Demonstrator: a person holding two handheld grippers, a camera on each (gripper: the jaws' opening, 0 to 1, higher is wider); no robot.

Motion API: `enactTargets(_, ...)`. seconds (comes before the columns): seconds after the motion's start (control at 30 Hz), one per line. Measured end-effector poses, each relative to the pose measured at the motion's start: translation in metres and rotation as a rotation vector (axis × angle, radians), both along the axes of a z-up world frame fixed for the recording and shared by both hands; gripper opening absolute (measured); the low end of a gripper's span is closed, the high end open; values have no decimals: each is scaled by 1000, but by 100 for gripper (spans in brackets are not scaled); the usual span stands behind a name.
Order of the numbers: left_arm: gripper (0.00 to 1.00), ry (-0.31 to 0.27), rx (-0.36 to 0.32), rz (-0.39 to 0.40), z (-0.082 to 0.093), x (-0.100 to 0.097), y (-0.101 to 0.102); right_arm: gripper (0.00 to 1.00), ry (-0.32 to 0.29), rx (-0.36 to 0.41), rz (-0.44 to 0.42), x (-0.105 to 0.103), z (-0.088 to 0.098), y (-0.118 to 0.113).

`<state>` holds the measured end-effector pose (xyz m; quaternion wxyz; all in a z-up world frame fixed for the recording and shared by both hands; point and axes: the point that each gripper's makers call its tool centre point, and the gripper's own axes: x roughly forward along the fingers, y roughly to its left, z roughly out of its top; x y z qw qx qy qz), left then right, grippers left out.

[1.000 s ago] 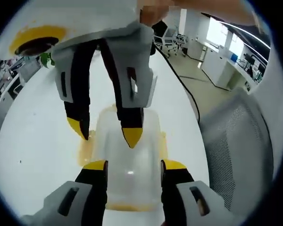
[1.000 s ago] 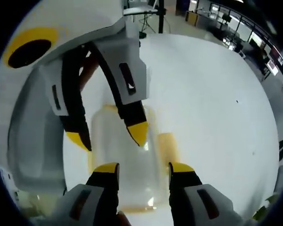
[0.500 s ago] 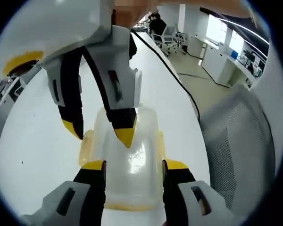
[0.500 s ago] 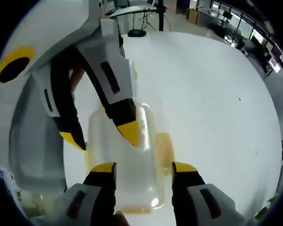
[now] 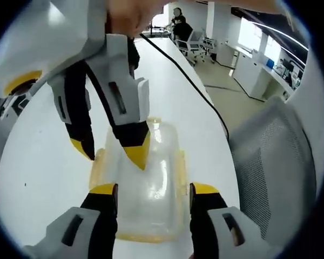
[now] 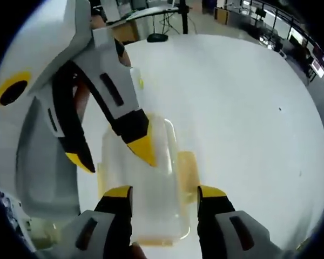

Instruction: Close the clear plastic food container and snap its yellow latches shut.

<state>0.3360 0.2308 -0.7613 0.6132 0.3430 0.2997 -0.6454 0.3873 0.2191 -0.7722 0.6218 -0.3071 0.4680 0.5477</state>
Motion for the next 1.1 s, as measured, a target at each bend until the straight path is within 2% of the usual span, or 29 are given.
enactTargets(0.27,57,-45,6,-3,-4,-4,-1,47,41,4,11,-1,-3,0)
enactTargets(0.67,60,-100,0,57,-7,-7,-5,45,99,-1,35,-5,-5,3)
enactTargets(1.1,57,-155,9,85,-9,-5,-6,45,144,3,71,-7,-7,5)
